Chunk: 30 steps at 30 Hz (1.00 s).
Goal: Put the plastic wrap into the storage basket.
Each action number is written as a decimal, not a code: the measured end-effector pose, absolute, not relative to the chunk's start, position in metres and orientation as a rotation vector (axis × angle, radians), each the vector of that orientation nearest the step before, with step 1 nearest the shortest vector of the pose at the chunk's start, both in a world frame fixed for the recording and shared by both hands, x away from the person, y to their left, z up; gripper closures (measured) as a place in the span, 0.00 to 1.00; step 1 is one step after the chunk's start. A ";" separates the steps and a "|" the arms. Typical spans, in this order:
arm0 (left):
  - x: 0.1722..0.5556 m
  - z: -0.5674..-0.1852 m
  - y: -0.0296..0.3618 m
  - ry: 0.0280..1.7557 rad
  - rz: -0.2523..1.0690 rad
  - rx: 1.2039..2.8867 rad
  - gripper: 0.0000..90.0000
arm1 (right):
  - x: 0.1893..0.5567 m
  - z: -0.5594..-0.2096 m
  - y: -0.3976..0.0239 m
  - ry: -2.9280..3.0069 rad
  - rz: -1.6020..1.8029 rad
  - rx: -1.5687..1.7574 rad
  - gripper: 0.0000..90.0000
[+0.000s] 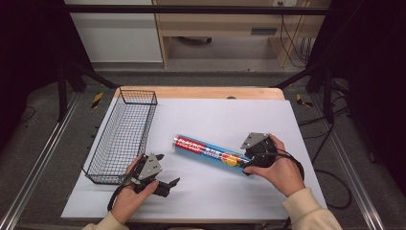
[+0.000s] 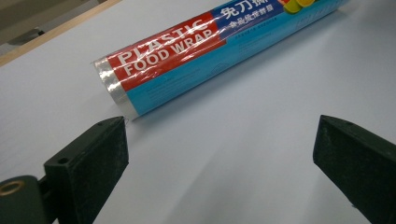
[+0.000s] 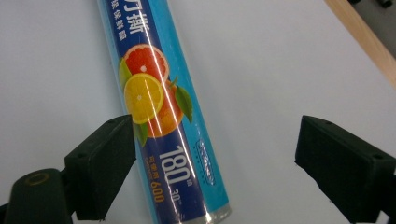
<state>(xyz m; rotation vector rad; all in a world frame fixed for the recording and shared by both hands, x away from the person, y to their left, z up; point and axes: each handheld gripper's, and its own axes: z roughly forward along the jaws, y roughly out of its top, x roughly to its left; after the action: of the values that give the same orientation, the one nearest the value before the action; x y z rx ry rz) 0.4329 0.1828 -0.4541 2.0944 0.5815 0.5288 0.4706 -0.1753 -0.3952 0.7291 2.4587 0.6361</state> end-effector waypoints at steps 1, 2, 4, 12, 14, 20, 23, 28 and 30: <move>0.433 -0.454 0.183 0.582 0.526 2.092 0.04 | 0.471 -0.396 -0.174 2.470 0.634 0.721 0.15; 0.433 -0.454 0.183 0.582 0.526 2.092 0.04 | 0.471 -0.396 -0.174 2.470 0.634 0.721 0.15; 0.433 -0.453 0.184 0.581 0.527 2.089 0.04 | 0.473 -0.398 -0.170 2.485 0.624 0.718 0.14; 0.433 -0.453 0.184 0.581 0.527 2.092 0.04 | 0.487 -0.405 -0.161 2.558 0.609 0.708 0.12; 0.434 -0.453 0.184 0.581 0.523 2.095 0.04 | 0.490 -0.407 -0.158 2.577 0.605 0.707 0.12; 0.433 -0.453 0.183 0.574 0.517 2.097 0.04 | 0.497 -0.416 -0.154 2.627 0.580 0.681 0.13; 0.433 -0.454 0.183 0.570 0.515 2.103 0.04 | 0.500 -0.419 -0.151 2.637 0.583 0.663 0.14; 0.433 -0.454 0.182 0.567 0.511 2.107 0.04 | 0.503 -0.424 -0.148 2.649 0.587 0.642 0.15; 0.433 -0.454 0.182 0.566 0.508 2.109 0.04 | 0.505 -0.426 -0.147 2.658 0.617 0.653 0.16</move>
<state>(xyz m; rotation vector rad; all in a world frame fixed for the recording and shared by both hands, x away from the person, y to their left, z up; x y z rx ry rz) 0.4333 0.1822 -0.4542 2.1086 0.5658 0.5081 0.5050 -0.1471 -0.4260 0.6531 2.6577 0.6165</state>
